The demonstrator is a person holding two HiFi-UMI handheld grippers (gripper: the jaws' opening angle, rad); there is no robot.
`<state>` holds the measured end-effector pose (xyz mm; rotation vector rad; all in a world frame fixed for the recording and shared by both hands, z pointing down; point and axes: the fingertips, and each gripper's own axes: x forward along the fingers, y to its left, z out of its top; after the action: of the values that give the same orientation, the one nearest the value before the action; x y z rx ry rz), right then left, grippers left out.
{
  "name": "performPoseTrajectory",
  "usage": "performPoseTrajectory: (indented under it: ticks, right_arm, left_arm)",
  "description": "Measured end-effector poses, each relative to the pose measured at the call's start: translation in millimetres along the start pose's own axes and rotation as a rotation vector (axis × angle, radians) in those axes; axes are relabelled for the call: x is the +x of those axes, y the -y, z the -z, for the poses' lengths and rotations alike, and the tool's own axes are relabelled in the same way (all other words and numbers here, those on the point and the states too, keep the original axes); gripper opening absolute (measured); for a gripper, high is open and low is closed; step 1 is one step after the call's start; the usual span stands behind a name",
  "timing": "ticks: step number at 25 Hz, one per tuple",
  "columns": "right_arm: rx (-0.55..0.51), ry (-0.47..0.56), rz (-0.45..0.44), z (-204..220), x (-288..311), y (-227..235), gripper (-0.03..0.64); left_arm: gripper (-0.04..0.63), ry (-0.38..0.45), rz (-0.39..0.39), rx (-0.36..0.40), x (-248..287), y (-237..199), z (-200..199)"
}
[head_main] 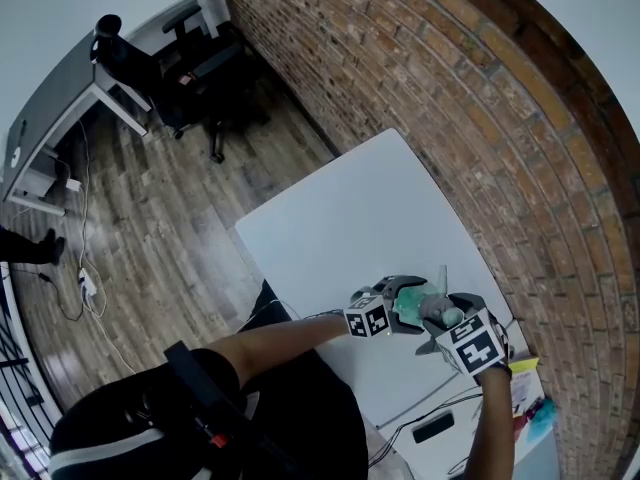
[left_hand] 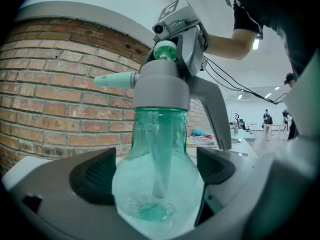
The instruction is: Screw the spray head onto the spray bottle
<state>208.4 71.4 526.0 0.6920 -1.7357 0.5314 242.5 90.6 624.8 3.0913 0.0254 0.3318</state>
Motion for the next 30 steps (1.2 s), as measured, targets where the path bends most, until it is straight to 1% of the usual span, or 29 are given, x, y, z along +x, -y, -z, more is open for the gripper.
performPoseTrajectory:
  ticks: [5,8,9,13,16,19,21,26,30]
  right_arm:
    - [0.079,0.023,0.014,0,-1,1,0.275]
    - [0.09,0.03,0.019,0,-1,2,0.275]
    - [0.076,0.036,0.018,0,-1,2,0.275]
    - [-0.035,0.051,-0.005,-2,-3,-4,0.275]
    - [-0.063,0.055,-0.011,-4,-6,-5,0.275]
    - [-0.105,0.093,-0.017,-14,-17,-5,0.273]
    - [-0.153,0.106,-0.022,-19,-25,-6,0.273]
    - [-0.336,0.045,-0.057,-19,-36,-15,0.273]
    - [-0.562,-0.017,-0.069,-12,-37,-24,0.273]
  left_arm:
    - [0.486,0.003,0.0,-0.002,0,0,-1]
    - [0.486,0.003,0.0,-0.003,0,0,0]
    - [0.486,0.003,-0.001,-0.004,0,0,0]
    - [0.486,0.003,-0.003,-0.007,0,0,-1]
    - [0.486,0.006,-0.006,-0.007,0,-1,-1]
    - [0.486,0.004,-0.006,-0.01,0,-1,-1]
    - [0.486,0.005,-0.006,-0.01,1,-1,-1]
    - [0.486,0.001,-0.009,-0.011,1,-1,0]
    - [0.486,0.003,-0.009,-0.015,0,-1,0]
